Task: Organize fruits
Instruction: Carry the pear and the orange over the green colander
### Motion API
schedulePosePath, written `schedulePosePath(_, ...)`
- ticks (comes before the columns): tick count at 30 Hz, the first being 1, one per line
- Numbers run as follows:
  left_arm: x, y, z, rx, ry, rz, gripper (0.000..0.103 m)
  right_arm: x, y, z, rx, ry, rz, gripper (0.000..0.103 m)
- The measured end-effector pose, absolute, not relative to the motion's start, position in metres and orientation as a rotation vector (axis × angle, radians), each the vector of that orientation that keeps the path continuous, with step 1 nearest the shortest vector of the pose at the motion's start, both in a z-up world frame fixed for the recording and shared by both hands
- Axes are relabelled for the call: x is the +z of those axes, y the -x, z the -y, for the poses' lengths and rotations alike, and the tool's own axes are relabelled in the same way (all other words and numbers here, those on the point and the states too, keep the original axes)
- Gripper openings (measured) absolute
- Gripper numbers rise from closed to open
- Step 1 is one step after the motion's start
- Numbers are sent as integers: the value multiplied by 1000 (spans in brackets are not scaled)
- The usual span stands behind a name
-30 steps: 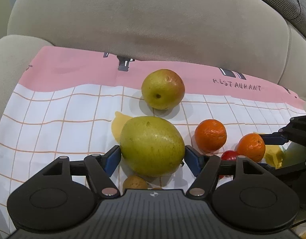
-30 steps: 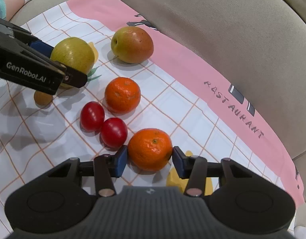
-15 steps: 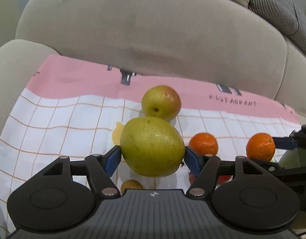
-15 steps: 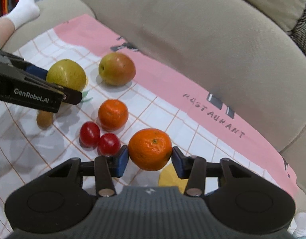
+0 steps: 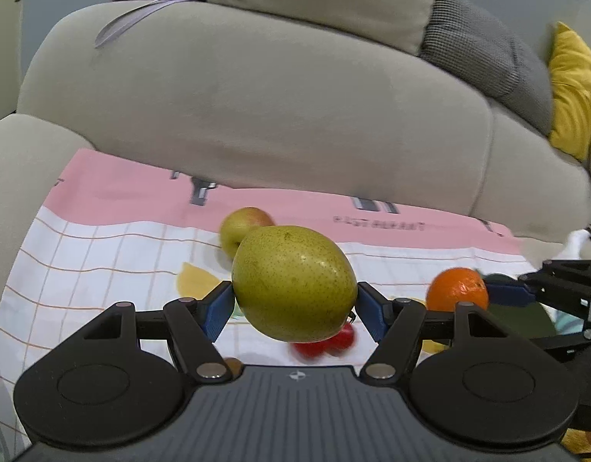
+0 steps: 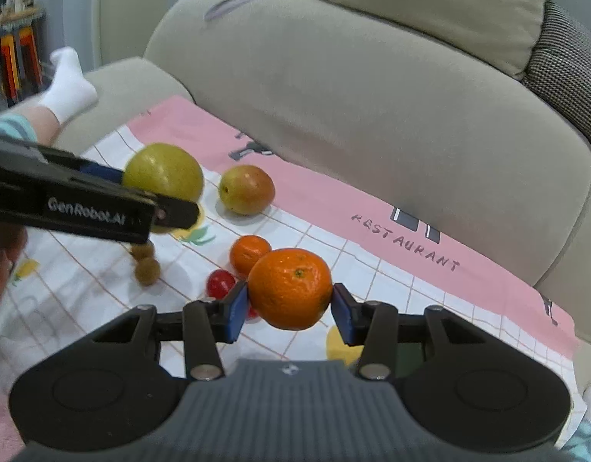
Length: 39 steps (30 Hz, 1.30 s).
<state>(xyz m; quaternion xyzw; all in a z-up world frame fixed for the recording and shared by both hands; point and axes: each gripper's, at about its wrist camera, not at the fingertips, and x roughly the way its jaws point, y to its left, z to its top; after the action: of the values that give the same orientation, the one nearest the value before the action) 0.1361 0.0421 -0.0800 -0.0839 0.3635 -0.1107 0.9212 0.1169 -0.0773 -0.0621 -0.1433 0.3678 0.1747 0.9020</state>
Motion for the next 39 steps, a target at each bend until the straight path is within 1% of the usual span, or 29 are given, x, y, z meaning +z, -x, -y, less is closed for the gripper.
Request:
schedulePosePath(7, -63, -118, -13, -308, 166, -736, 78, -44, -88, 104, 328, 256, -725, 44)
schedulePosePath(14, -52, -103, 21, -384, 125, -739, 78, -42, -63, 146, 271, 190, -728, 44)
schedulePosePath(22, -52, -100, 58, -473, 53, -763, 78, -55, -50, 192, 206, 111, -765, 44)
schedulePosePath(28, -63, -105, 83, -537, -16, -827, 79, -69, -47, 220, 178, 64, -807, 44)
schedulePosePath(35, -72, -107, 118, -621, -142, -875, 79, -88, -51, 234, 191, 55, -867, 44)
schedulePosePath(39, -78, -114, 136, -686, -228, -921, 79, -99, -51, 231, 246, 98, -898, 44)
